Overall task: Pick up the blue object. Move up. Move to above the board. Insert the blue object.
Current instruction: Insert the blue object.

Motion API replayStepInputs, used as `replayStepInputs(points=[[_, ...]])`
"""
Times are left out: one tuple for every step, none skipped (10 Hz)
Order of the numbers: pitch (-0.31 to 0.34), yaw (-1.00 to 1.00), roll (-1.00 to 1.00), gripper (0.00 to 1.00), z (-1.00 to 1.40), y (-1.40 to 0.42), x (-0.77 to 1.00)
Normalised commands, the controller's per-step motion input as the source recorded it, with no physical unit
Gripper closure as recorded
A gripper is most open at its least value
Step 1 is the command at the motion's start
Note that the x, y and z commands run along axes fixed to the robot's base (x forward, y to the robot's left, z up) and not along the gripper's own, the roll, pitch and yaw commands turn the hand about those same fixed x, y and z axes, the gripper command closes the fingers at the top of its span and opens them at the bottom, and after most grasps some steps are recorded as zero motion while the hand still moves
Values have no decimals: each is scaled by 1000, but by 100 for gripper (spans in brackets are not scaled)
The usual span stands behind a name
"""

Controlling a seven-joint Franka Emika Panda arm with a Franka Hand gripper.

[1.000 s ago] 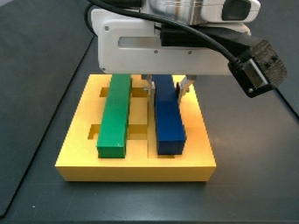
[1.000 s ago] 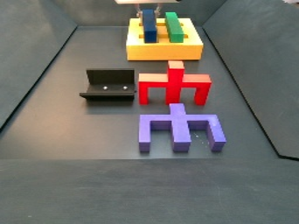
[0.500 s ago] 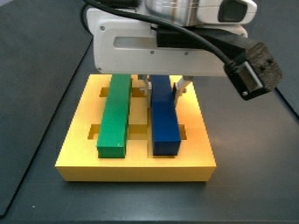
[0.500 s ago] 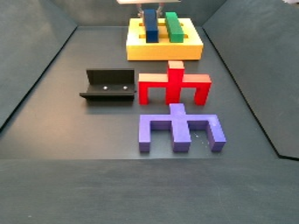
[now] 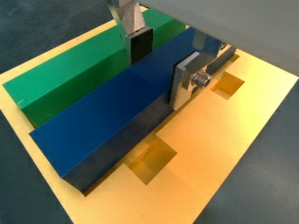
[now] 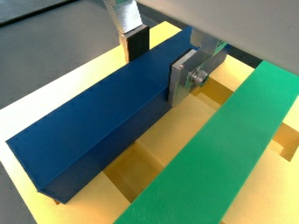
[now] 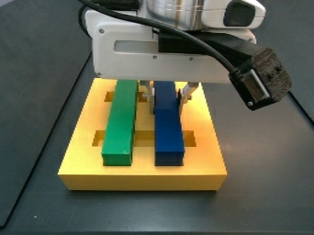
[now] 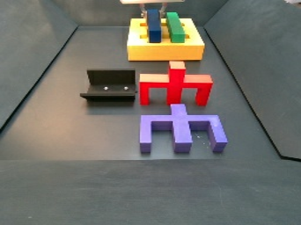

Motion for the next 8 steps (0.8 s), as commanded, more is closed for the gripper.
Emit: replayStepInputs(points=[[83, -3, 189, 100, -211, -29, 197], [84, -14, 193, 100, -249, -3, 320], [97, -20, 199, 100, -237, 0, 326], [84, -11, 191, 100, -237, 0, 203], [47, 0, 191, 100, -297, 0, 46], [0, 0, 156, 100, -457, 0, 0], [0, 0, 86, 100, -197, 0, 0], [0, 0, 0, 100, 0, 0, 0]])
